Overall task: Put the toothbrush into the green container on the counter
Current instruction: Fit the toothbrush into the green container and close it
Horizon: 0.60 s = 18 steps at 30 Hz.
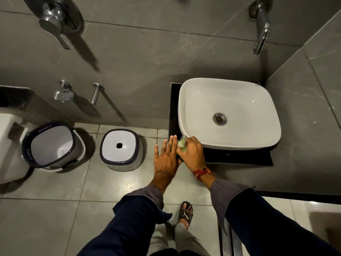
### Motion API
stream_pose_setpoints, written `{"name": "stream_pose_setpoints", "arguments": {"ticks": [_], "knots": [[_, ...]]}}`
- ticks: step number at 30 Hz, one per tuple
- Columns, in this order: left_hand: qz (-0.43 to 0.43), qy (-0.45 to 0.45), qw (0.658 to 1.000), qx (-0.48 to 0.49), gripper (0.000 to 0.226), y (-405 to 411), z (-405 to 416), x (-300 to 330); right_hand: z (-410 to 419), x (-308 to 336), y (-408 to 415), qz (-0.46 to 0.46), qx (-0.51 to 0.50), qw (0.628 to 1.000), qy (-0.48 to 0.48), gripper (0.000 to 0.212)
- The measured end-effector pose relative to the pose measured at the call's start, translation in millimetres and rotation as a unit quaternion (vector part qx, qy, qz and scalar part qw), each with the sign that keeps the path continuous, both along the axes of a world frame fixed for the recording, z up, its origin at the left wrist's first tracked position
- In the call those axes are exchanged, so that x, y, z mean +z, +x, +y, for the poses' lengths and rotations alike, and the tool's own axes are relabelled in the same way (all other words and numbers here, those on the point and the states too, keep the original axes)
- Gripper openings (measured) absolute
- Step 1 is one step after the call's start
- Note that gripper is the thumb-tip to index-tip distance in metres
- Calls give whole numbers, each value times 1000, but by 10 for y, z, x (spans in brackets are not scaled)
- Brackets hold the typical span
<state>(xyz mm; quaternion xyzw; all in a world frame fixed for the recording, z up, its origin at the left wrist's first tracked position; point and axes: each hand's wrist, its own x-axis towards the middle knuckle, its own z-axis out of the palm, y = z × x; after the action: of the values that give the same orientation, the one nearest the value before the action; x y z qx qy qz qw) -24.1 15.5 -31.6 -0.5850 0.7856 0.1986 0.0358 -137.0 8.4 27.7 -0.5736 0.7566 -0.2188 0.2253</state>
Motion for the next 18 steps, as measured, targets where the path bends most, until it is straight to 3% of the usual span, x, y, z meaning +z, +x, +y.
{"name": "stream_pose_setpoints", "arguments": {"ticks": [9, 14, 18], "knots": [[-4, 14, 1000, 5, 87, -27, -11, 57, 56, -49, 33, -11, -46, 999, 7, 42], [2, 17, 1000, 4, 88, -15, -6, 64, 135, -53, 23, -75, -54, 996, -15, 43], [5, 9, 1000, 11, 90, -22, 34, 38, 175, -93, 25, -82, -31, 996, -25, 32]]}}
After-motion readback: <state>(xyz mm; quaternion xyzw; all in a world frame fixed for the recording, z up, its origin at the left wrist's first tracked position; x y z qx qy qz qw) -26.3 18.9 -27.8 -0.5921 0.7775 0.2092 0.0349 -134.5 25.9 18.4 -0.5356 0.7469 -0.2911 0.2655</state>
